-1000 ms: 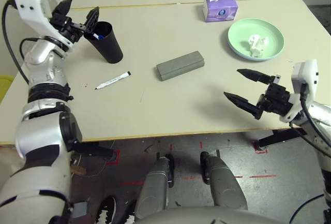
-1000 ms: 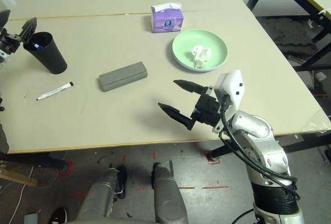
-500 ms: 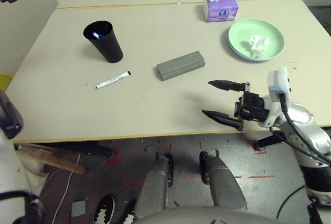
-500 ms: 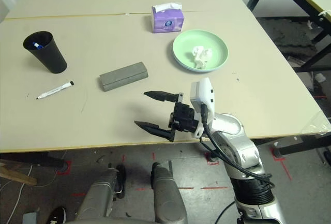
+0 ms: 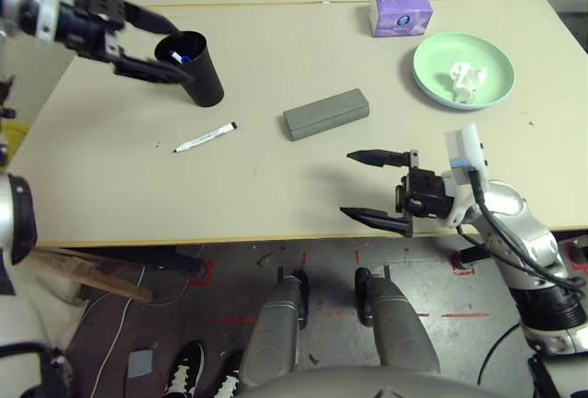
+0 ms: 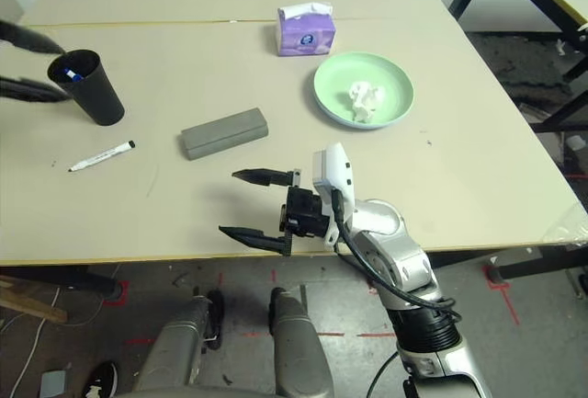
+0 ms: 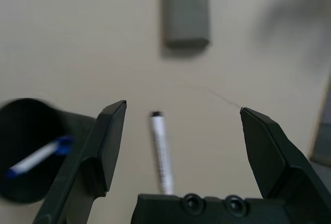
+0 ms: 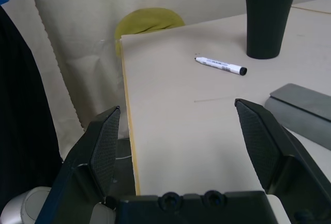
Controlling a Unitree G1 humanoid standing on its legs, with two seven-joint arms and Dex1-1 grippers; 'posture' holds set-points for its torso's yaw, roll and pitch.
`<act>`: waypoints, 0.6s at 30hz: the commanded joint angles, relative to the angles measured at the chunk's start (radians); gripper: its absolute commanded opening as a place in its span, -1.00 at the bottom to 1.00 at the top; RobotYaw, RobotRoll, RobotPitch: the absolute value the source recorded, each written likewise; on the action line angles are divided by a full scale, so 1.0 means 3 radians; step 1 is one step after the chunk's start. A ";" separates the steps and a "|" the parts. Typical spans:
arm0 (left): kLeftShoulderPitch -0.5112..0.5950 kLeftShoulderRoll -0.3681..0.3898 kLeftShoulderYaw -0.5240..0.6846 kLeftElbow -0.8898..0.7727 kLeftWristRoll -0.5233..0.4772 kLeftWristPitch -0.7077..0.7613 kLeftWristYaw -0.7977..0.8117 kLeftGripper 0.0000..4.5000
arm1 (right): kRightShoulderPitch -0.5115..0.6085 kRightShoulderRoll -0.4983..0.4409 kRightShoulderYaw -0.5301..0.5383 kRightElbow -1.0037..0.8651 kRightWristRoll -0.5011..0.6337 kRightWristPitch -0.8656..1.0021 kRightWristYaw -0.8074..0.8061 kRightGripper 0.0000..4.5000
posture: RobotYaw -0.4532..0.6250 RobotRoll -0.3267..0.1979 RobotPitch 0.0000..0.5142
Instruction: Organize and tidy the items on the table.
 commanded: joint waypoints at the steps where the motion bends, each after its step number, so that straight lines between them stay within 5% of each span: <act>1: 0.0141 0.0088 -0.0156 -0.0021 0.0083 -0.0159 -0.0034 0.98 | 0.0060 -0.0018 -0.0001 -0.0113 -0.0019 0.0018 -0.0036 1.00 | -0.44 0.25 0.02; 18: 0.0443 -0.0421 0.0137 0.0717 0.0956 -0.1052 0.0514 0.98 | 0.0051 0.0001 0.0062 -0.0173 -0.0019 0.0058 -0.0123 1.00 | -0.48 0.25 0.00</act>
